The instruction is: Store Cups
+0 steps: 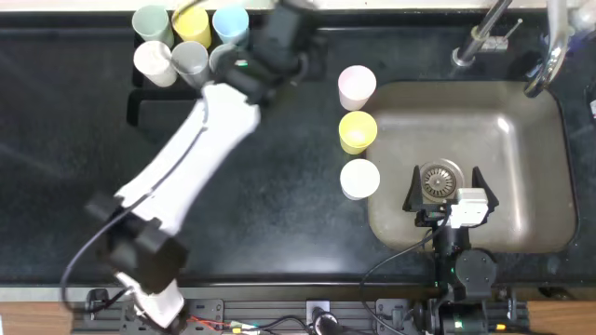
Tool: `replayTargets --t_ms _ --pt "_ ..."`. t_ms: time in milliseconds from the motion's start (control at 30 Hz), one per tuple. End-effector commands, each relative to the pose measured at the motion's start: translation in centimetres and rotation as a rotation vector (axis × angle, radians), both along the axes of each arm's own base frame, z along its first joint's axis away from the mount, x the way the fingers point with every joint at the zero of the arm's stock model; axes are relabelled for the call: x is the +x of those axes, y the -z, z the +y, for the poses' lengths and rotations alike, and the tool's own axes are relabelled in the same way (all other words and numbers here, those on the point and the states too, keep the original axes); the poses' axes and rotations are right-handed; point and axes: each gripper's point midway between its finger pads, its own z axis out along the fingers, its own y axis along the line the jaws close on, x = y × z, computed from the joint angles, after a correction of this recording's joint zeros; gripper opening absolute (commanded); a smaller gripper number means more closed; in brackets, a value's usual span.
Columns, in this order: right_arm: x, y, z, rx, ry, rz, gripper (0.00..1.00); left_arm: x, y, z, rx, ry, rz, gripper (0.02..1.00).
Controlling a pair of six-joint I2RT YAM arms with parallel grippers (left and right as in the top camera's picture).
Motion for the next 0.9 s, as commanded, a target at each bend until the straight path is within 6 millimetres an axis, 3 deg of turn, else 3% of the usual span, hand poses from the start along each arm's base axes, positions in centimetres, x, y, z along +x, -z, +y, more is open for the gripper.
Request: replayTargets --t_ms 33,300,700,900 --pt "0.0 0.4 0.1 0.005 -0.006 0.002 0.998 0.5 -0.4 -2.0 -0.015 -0.08 0.017 1.0" --pt "0.0 0.4 0.1 0.005 -0.007 0.002 0.996 0.4 2.8 -5.7 0.009 -0.039 0.123 1.0" --pt "0.0 0.4 0.1 0.005 -0.006 0.002 0.996 0.1 9.7 -7.2 0.045 -0.06 0.256 1.0" --pt "0.0 0.4 0.1 0.005 -0.006 0.002 0.996 0.8 11.1 -7.7 0.044 -0.062 0.252 0.982"
